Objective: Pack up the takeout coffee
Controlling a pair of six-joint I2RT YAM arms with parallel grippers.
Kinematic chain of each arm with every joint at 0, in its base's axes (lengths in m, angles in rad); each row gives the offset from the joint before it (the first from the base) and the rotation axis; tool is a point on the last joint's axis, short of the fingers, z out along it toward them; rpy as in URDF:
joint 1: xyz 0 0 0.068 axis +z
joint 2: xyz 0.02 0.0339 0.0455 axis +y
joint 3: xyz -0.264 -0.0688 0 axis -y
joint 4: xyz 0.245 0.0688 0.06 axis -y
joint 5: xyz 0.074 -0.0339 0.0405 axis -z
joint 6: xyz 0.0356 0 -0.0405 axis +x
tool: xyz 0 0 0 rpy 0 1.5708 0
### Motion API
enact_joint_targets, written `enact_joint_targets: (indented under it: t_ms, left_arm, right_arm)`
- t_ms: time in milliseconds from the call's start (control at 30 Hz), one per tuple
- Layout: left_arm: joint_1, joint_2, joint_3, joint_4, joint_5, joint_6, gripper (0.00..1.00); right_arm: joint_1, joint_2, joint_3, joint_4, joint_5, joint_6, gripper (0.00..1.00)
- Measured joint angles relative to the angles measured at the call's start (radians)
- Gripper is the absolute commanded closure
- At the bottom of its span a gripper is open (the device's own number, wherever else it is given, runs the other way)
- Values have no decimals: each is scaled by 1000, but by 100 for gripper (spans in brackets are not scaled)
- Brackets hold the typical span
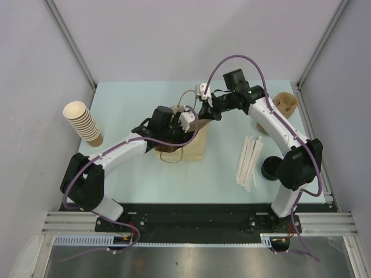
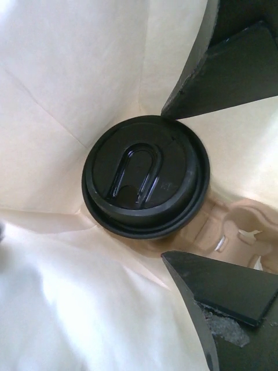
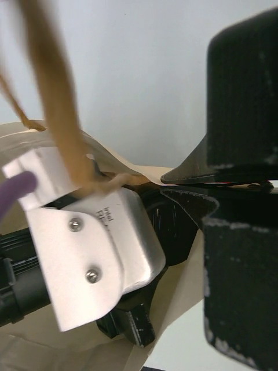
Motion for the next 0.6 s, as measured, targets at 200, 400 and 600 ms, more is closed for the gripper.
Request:
enact_joint_targets:
  t_ms: [200, 400, 600]
  left_arm:
    - [2, -43, -1, 1, 10, 0, 0]
    - [0, -58, -2, 1, 16, 1, 1]
    - [0, -68, -4, 1, 34, 1, 1]
  right_arm:
    - [0, -17, -17, 4, -5, -13, 100]
    - [0, -27, -24, 3, -8, -29, 100]
    - [0, -28, -26, -1, -9, -48, 100]
